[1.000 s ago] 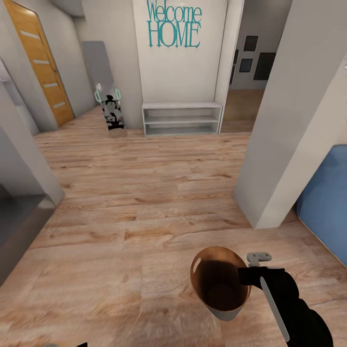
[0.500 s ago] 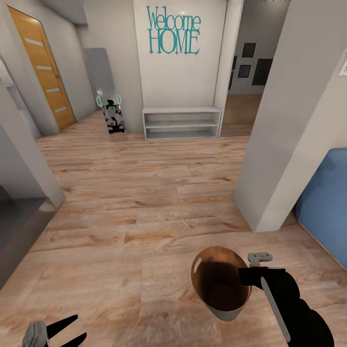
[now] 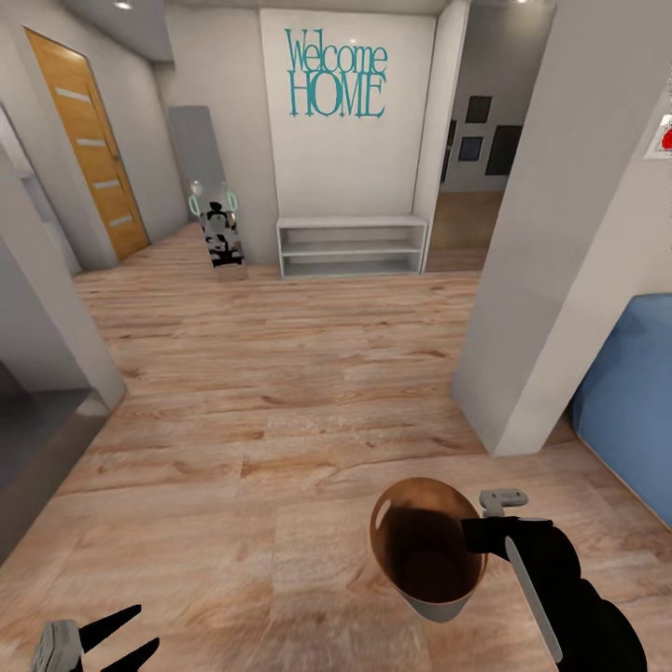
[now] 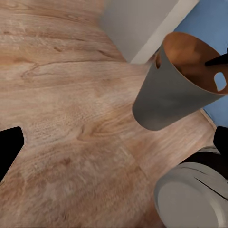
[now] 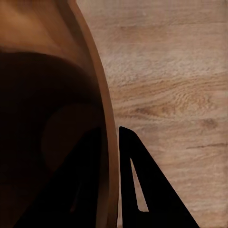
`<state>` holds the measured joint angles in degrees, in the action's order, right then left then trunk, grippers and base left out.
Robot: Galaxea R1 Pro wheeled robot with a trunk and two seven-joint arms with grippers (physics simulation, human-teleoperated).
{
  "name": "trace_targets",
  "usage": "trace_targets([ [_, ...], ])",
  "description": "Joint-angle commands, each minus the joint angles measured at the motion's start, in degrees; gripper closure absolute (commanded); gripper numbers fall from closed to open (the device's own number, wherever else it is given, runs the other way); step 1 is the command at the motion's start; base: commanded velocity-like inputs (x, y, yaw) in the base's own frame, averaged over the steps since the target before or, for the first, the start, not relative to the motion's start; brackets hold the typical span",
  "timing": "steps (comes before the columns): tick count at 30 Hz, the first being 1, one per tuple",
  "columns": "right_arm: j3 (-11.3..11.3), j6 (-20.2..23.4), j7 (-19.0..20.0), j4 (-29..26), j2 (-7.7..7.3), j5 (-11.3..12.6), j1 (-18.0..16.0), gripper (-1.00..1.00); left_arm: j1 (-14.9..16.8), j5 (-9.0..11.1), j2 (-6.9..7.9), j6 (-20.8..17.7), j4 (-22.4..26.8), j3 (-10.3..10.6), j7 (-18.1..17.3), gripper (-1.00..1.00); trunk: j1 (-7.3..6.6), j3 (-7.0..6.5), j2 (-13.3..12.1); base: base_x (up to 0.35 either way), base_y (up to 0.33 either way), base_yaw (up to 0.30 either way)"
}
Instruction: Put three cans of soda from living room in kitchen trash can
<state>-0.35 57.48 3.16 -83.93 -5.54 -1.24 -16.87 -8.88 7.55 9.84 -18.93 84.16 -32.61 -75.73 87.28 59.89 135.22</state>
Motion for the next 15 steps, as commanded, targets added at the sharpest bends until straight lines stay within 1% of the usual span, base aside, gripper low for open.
trace_targets([
  [1, 0.00, 0.00, 0.26, -0.01, 0.00, 0.63, -0.01, 1.00, 0.00, 0.00, 0.00, 0.01, -0.05, -0.37, -0.01, -1.00, 0.00, -0.10, 0.00, 0.000, 0.000, 0.000],
  [5, 0.00, 0.00, 0.26, -0.01, 0.00, 0.63, -0.01, 1.00, 0.00, -0.03, 0.00, 0.07, -0.48, -1.36, -0.02, -1.00, 0.00, -0.48, 0.00, 0.000, 0.000, 0.000],
  [13, 0.00, 0.00, 0.26, -0.01, 0.00, 0.59, -0.02, 1.00, 0.00, -0.07, 0.00, 0.24, -2.20, -1.85, -0.10, -1.00, 0.00, -1.24, 0.00, 0.000, 0.000, 0.000],
  [15, 0.00, 0.00, 0.26, -0.01, 0.00, 0.57, -0.01, 1.00, 0.00, -0.08, 0.00, 0.26, -3.29, -1.85, -0.15, -1.00, 0.00, -1.41, 0.00, 0.012, 0.000, 0.008],
])
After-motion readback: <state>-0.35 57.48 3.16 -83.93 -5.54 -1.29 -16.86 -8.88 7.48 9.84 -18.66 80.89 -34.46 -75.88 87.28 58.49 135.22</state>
